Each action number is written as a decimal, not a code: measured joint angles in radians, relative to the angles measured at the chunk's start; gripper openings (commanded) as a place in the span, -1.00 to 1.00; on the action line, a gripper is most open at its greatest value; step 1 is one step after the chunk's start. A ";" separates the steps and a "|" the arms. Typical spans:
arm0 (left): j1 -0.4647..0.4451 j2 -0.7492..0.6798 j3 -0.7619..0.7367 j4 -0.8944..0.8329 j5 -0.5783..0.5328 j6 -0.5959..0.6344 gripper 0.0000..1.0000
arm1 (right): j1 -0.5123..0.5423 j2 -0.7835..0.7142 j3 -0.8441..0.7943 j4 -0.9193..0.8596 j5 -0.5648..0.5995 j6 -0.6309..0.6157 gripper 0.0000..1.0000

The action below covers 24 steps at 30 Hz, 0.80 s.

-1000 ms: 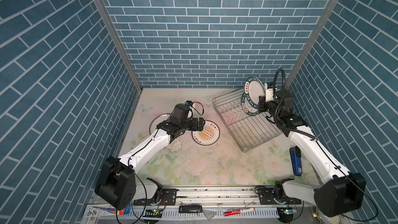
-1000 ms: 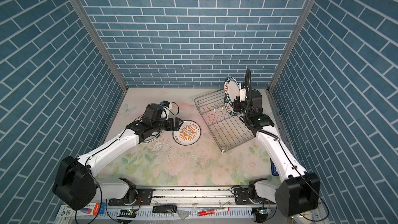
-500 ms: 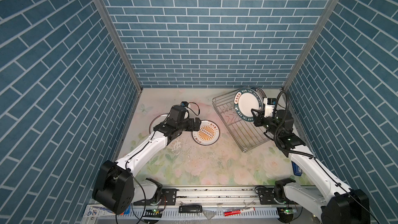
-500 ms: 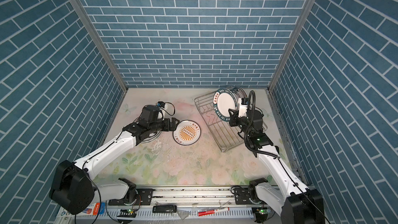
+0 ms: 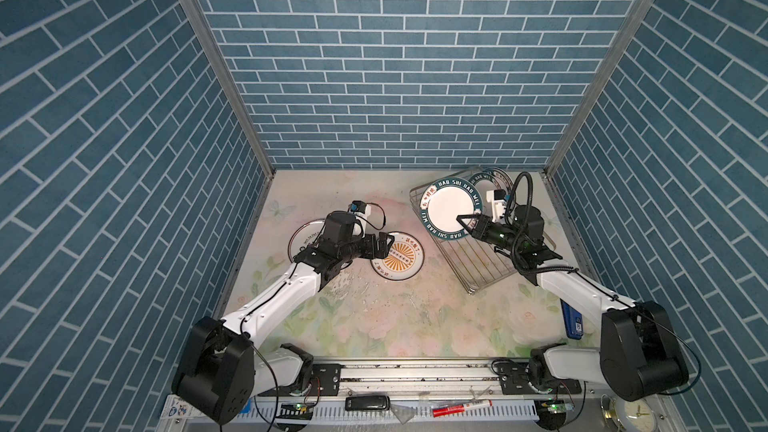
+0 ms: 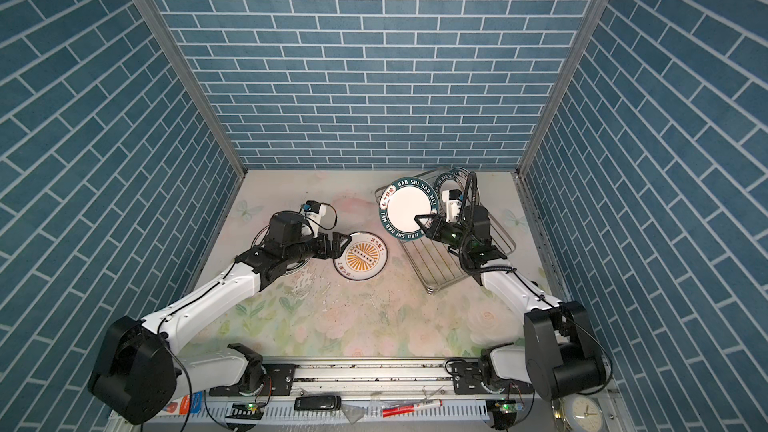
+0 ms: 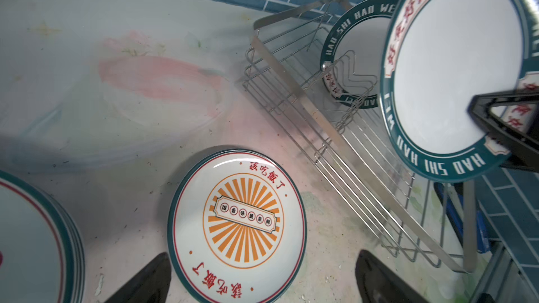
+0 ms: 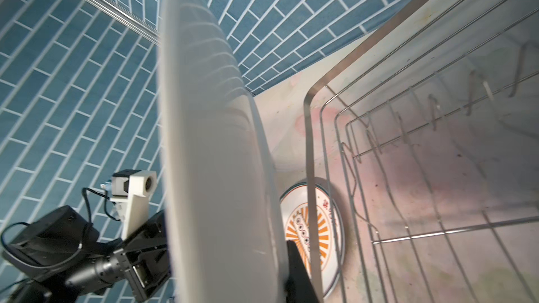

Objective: Unload the plates from the dish rack
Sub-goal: 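Grasp the green-rimmed plate rim with the right gripper and lift it out of the rack, then close the left gripper on the plate rim while the right gripper holds it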

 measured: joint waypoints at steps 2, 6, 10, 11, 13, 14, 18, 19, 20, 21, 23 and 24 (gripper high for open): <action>0.000 -0.018 -0.012 0.034 0.027 -0.008 0.99 | 0.000 0.026 0.010 0.035 -0.031 0.056 -1.00; 0.000 -0.027 -0.015 0.083 0.066 -0.028 0.99 | 0.002 0.102 0.012 0.163 -0.089 0.182 -1.00; 0.000 -0.016 -0.015 0.114 0.111 -0.052 0.99 | 0.013 0.159 0.012 0.211 -0.119 0.245 -1.00; 0.000 -0.010 -0.015 0.120 0.123 -0.059 0.99 | 0.018 0.166 0.012 0.213 -0.124 0.248 -1.00; 0.000 0.005 -0.015 0.133 0.152 -0.071 0.99 | 0.031 0.172 0.012 0.213 -0.134 0.251 -1.00; 0.000 0.011 -0.015 0.139 0.163 -0.077 0.99 | 0.037 0.175 0.013 0.213 -0.138 0.251 -1.00; 0.000 0.026 -0.015 0.177 0.196 -0.102 0.99 | 0.070 0.199 0.036 0.217 -0.152 0.251 -0.97; 0.000 0.027 -0.017 0.193 0.203 -0.109 0.99 | 0.080 0.206 0.042 0.220 -0.153 0.251 -0.96; 0.000 0.028 -0.018 0.203 0.209 -0.114 0.99 | 0.090 0.213 0.046 0.222 -0.155 0.251 -0.96; 0.000 0.032 -0.018 0.215 0.215 -0.121 0.99 | 0.103 0.221 0.050 0.226 -0.155 0.251 -0.95; 0.000 0.045 -0.018 0.235 0.224 -0.132 0.99 | 0.128 0.240 0.056 0.233 -0.156 0.251 -0.95; 0.000 0.053 -0.018 0.242 0.227 -0.137 0.97 | 0.141 0.251 0.061 0.235 -0.157 0.251 -0.94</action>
